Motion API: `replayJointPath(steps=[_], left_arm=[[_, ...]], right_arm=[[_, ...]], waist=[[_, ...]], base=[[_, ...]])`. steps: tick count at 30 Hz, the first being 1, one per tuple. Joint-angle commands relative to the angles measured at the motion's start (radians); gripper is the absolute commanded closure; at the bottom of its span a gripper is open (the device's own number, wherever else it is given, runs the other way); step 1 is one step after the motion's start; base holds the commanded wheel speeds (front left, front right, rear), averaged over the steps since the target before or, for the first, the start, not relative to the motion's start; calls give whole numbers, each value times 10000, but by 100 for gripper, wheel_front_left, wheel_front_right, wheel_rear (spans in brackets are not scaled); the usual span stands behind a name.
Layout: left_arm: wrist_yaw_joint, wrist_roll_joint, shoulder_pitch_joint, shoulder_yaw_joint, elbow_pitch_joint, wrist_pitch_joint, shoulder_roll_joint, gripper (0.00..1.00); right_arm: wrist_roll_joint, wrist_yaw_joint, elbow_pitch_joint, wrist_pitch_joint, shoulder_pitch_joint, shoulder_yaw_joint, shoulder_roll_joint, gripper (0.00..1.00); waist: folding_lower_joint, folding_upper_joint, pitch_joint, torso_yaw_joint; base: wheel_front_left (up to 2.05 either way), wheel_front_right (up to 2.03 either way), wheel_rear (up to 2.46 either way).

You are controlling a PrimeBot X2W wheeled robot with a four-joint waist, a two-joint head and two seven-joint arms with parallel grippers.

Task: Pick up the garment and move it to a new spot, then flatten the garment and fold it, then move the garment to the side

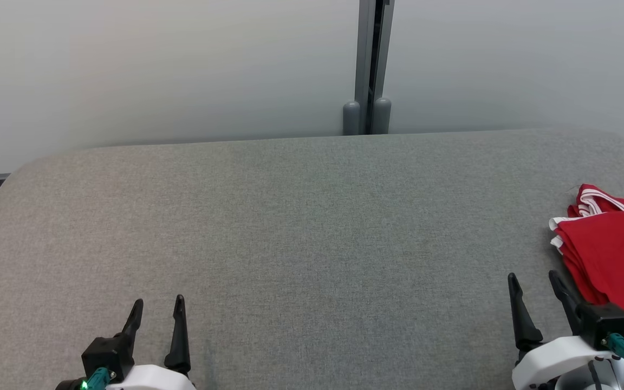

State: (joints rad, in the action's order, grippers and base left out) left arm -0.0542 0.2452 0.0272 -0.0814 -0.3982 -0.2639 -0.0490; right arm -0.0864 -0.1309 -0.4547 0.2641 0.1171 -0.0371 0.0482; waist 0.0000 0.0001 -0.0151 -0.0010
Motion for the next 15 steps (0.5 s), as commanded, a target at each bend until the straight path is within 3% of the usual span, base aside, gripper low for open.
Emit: replayJointPath(steps=[1,15], left_arm=[[27,-72,-5,41,-32,3,-38,0],[3,-75,8,-9,-87,3,-40,0]], right_arm=[[35,3,79,-1,-55,16,62,0],[90,3,-99,-1,35,191,62,0]], waist=[[0,-1,44,4],[0,-1,314,-14]], base=[[0,0,0],[0,0,0]])
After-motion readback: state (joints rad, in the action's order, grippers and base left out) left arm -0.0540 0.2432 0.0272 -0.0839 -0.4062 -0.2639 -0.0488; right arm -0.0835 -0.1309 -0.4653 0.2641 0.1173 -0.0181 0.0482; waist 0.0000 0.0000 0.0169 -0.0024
